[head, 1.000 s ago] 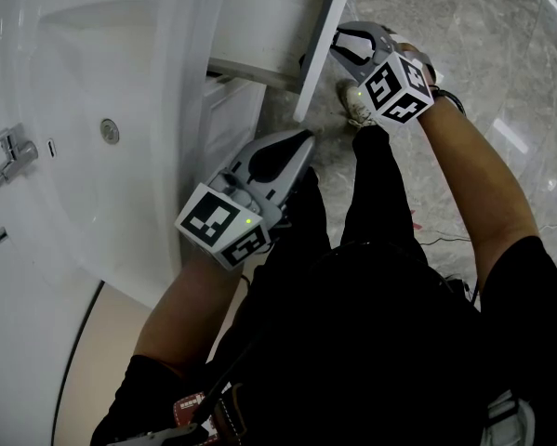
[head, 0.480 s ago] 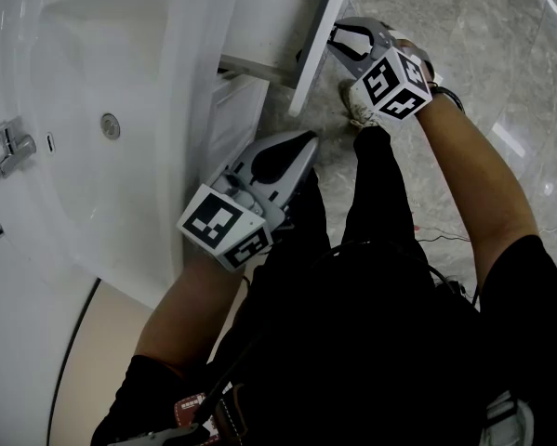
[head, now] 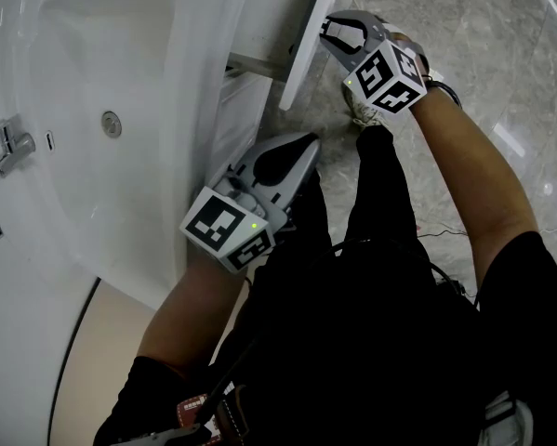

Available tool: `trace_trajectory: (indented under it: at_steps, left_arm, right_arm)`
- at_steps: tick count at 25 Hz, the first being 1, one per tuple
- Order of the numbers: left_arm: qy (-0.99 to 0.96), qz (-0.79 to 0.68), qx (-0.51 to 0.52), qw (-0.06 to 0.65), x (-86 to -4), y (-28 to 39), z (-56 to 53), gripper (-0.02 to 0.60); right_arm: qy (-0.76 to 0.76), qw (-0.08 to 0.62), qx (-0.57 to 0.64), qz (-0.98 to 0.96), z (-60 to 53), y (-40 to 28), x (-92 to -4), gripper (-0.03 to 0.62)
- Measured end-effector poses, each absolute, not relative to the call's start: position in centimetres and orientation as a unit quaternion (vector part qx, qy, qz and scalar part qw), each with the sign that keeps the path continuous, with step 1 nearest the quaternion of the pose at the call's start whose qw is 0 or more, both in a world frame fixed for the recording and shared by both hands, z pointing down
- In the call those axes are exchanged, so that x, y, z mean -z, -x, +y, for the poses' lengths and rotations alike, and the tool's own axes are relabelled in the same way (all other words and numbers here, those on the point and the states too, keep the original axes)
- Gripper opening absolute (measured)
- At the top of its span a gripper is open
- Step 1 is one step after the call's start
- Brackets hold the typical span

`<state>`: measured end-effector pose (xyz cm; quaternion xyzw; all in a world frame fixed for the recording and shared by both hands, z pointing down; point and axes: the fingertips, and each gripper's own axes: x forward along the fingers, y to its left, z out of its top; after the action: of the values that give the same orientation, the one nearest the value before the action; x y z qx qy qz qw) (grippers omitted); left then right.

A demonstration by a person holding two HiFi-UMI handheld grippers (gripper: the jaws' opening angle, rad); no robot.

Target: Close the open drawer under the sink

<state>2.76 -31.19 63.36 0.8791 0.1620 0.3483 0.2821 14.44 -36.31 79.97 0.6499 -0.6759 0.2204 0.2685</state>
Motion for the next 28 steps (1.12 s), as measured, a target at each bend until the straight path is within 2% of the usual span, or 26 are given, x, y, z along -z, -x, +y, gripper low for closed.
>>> trace_trajectory:
  at_steps: [28]
  left_arm:
    - [-0.884, 0.16, -0.336, 0.283, -63.1, -2.6, -31.9, 0.0]
  right_arm:
    - [-0.653, 0.26, -0.209, -0.68, -40.3, -14.3, -79.8, 0.124]
